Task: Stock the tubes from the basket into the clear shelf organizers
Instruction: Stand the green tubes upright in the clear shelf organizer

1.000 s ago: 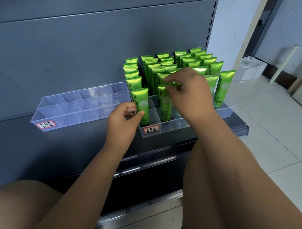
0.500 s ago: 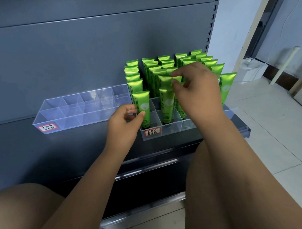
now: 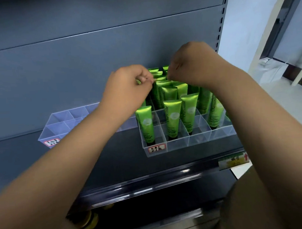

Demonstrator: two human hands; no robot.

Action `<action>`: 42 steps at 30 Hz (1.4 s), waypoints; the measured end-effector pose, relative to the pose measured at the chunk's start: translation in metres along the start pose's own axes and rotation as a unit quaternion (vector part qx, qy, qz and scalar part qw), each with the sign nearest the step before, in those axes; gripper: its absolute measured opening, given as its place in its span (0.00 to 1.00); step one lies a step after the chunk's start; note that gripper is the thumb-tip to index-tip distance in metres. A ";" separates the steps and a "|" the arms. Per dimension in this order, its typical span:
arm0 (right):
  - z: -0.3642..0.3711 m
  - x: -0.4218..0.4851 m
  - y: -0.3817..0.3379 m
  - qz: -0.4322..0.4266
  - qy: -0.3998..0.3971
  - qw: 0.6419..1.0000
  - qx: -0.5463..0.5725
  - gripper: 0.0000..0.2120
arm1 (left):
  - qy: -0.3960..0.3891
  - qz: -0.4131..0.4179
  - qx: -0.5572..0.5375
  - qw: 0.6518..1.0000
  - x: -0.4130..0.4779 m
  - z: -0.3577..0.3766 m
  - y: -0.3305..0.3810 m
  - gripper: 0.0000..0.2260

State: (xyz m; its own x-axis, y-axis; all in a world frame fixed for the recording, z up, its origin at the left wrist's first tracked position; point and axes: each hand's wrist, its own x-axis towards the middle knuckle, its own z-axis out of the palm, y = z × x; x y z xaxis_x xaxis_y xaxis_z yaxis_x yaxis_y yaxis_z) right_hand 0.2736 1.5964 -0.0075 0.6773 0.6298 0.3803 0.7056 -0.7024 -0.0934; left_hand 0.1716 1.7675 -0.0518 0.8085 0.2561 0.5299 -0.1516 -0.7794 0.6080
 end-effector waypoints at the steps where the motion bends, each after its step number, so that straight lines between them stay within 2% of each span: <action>1: 0.006 -0.001 0.001 -0.007 0.003 1.000 0.013 0.11 | -0.036 0.006 0.017 0.999 0.008 0.007 -0.002 0.03; 4: 0.019 -0.003 0.003 -0.021 -0.006 0.999 0.043 0.11 | -0.110 0.021 0.077 0.991 0.027 0.019 -0.004 0.02; 9: 0.027 -0.004 0.013 -0.035 -0.010 0.999 0.030 0.11 | -0.157 0.055 0.148 0.975 0.038 0.029 0.004 0.05; 16: 0.031 -0.007 0.013 -0.027 -0.001 0.997 0.068 0.10 | -0.160 0.069 0.216 0.961 0.039 0.033 0.006 0.05; 24: 0.034 -0.007 0.003 -0.052 0.001 0.994 0.099 0.08 | -0.141 0.062 0.208 0.966 0.034 0.026 0.001 0.03; 33: 0.034 -0.009 0.003 -0.054 0.005 0.996 0.068 0.10 | -0.137 0.063 0.197 0.969 0.031 0.029 0.003 0.03; 38: 0.032 -0.007 0.001 -0.055 0.013 0.997 0.056 0.14 | -0.130 0.068 0.188 0.971 0.034 0.030 0.004 0.03; 42: 0.033 -0.008 0.005 -0.050 0.003 0.997 0.062 0.11 | -0.134 0.074 0.191 0.970 0.035 0.029 0.002 0.02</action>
State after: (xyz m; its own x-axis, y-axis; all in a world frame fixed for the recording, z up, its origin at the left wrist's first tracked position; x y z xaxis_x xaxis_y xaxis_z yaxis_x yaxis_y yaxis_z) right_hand 0.2789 1.5987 -0.0412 0.6015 0.6918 0.3994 0.7898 -0.5901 -0.1672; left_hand 0.2164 1.7582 -0.0491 0.9206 0.0063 0.3905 -0.0980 -0.9642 0.2466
